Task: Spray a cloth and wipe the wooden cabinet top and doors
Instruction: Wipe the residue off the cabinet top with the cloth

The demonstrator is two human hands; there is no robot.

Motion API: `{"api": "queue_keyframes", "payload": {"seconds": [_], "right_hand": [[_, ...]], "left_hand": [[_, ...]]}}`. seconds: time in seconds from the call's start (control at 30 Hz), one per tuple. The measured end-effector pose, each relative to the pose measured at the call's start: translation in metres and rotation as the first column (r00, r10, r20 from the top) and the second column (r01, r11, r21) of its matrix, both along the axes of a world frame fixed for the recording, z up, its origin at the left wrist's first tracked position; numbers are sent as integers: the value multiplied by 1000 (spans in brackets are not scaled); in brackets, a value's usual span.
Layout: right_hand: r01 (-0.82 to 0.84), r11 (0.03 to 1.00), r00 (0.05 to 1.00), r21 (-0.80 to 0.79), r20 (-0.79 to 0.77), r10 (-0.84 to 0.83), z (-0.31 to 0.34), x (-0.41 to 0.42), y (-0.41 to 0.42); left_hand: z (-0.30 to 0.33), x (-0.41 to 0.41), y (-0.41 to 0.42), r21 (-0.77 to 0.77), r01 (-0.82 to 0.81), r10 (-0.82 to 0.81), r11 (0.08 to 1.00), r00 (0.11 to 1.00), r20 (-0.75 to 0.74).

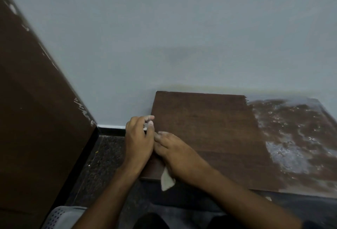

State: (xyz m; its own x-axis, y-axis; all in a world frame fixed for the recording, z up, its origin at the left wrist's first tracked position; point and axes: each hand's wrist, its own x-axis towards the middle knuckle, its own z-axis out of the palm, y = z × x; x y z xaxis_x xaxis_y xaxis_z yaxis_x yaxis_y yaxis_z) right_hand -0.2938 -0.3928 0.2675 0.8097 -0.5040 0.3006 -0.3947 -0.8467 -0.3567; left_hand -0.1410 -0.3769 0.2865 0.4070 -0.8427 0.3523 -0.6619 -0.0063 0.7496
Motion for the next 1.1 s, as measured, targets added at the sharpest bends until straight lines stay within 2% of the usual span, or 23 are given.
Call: {"api": "queue_keyframes", "payload": {"seconds": [0.07, 0.17, 0.27, 0.33, 0.47, 0.53, 0.63, 0.7, 0.8, 0.87, 0.93, 1.0, 1.1], "right_hand": [[72, 997, 997, 38, -10, -72, 5, -24, -2], [324, 943, 946, 80, 8, -325, 12, -44, -43], [442, 897, 897, -1, -12, -442, 10, -28, -47], [398, 917, 918, 22, 3, -398, 5, -7, -21], [94, 995, 996, 19, -10, -94, 0, 3, 24], [131, 990, 991, 49, -34, -129, 10, -12, 16], [336, 939, 941, 68, -54, -333, 19, -31, -12], [410, 911, 911, 43, -69, -406, 22, -21, -9], [279, 958, 959, 71, 25, -281, 11, 13, 23], [110, 992, 994, 60, -13, -110, 2, 27, 40], [38, 998, 997, 45, -70, -35, -1, 27, 33], [118, 990, 991, 81, -73, -112, 5, 20, 15], [281, 959, 958, 42, -78, -277, 12, 16, 1]], "left_hand": [[0, -2, 10, -14, 30, -30, 999, 999, 31], [-1, -1, 23, -4, 56, -56, 998, 998, 24], [-2, -1, 30, 3, 58, -58, 998, 998, 23], [-2, -3, 31, -7, 38, -38, 999, 999, 25], [-4, -3, 34, 7, 7, -7, 1000, 1000, -10], [-7, 0, 41, 9, 11, -11, 1000, 1000, -19], [-9, 11, 54, 26, -22, 23, 999, 1000, -20], [-10, 16, 59, 32, -59, 61, 998, 998, -35], [-8, 13, 57, 10, -93, 94, 996, 994, -60], [-5, 7, 56, 16, -95, 96, 995, 991, -94], [-5, 4, 58, 33, -77, 80, 996, 992, -99], [-7, 6, 62, 35, -72, 75, 997, 995, -70], [-12, 12, 69, 18, -98, 99, 995, 994, -55]]}}
